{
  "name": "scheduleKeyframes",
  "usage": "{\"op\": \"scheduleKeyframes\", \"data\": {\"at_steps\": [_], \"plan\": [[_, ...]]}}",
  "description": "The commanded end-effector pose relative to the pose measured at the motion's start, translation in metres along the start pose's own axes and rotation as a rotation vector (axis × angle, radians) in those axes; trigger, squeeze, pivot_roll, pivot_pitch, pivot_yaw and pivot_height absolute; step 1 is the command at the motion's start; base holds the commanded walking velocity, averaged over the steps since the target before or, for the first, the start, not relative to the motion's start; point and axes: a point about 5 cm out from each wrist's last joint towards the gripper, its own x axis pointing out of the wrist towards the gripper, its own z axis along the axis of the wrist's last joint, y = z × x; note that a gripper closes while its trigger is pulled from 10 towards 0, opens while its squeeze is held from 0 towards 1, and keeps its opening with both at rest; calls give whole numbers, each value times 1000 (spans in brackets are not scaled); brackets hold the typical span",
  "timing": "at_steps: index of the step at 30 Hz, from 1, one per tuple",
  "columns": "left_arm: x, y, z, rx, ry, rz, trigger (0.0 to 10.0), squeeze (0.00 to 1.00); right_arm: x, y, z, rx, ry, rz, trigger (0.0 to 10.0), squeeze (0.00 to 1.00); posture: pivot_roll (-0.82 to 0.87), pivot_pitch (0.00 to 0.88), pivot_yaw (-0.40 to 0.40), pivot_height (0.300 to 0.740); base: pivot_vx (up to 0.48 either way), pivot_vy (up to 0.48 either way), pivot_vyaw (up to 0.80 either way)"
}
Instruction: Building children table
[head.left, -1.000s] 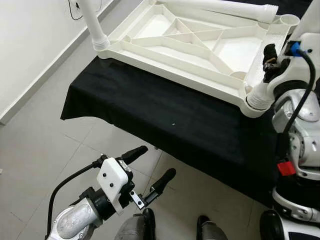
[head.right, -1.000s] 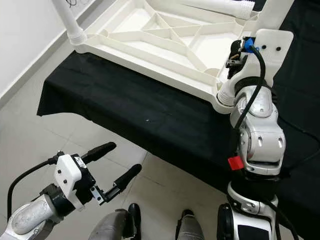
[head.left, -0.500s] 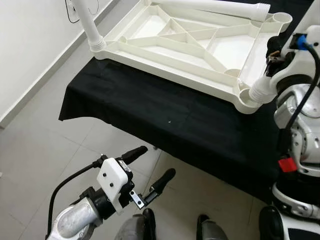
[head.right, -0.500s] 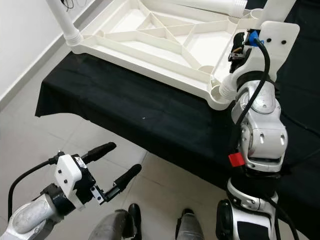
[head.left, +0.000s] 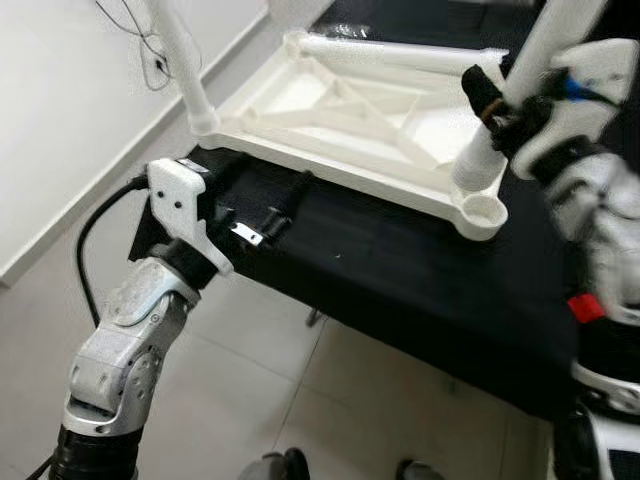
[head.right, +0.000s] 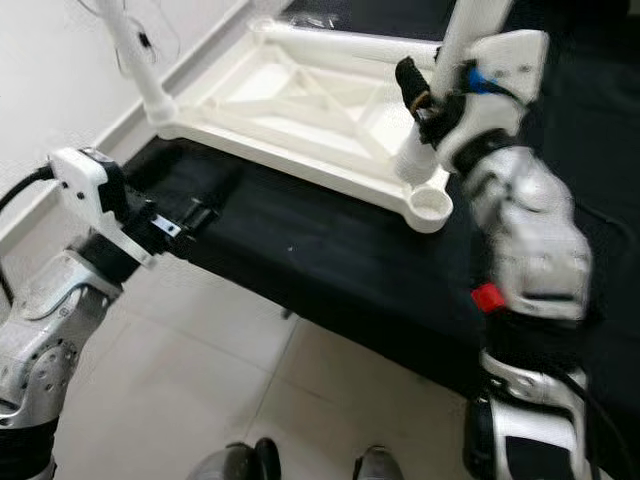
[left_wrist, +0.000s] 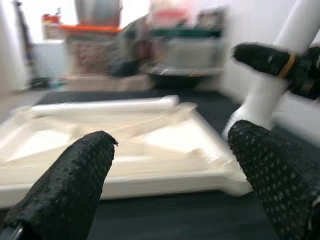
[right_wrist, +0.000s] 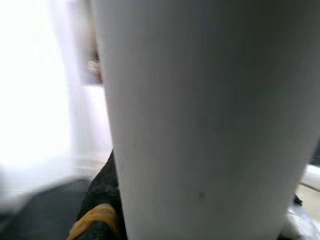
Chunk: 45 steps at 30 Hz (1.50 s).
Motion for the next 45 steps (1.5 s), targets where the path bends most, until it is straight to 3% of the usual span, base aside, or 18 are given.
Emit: {"op": "scheduleKeyframes", "data": {"at_steps": [1,3,6,7,11,14,18,21,27,28,31,35,45], "plan": [[2,-8,7,-25,-21,-65,10000,0,-2,18,-1,50,3,172,10000,0,-10,74,40,740,0,0,0],[4,-9,8,-33,-24,-79,10000,0,-3,23,-4,65,24,221,10000,0,-12,71,38,740,0,0,0],[8,-18,9,-30,-7,-185,10000,0,-4,53,-53,39,267,347,10000,0,-14,42,25,740,0,0,0],[9,-20,8,-33,4,-206,10000,0,-2,60,-69,43,327,339,10000,0,-13,39,25,740,0,0,0],[11,-24,7,-52,13,-241,10000,0,4,71,-94,62,405,281,10000,0,-10,30,22,740,0,0,0],[11,-29,2,-76,47,-258,10000,0,3,80,-127,21,531,215,10000,0,-9,19,18,740,0,0,0],[11,-28,0,-74,56,-247,10000,0,1,81,-134,0,564,207,10000,0,-8,21,16,740,0,0,0],[18,-20,-3,-52,42,-113,10000,0,-11,81,-150,-78,635,204,10000,0,-10,31,12,740,0,0,0],[20,-14,-3,-50,25,-51,10000,0,-16,76,-155,-131,662,187,10000,0,-12,33,11,740,0,0,0],[22,-7,2,-65,-10,6,10000,0,-20,65,-159,-182,693,121,10000,0,-15,32,12,740,0,0,0],[22,-7,2,-65,-10,6,10000,0,-20,65,-159,-182,693,121,10000,0,-15,32,12,740,0,0,0],[23,-6,2,-87,-22,22,10000,0,-24,53,-164,-218,715,25,10000,0,-15,29,15,740,0,0,0],[19,-3,-9,-97,19,67,10000,0,-25,53,-166,-227,711,14,10000,0,-19,28,19,740,0,0,0]]}}
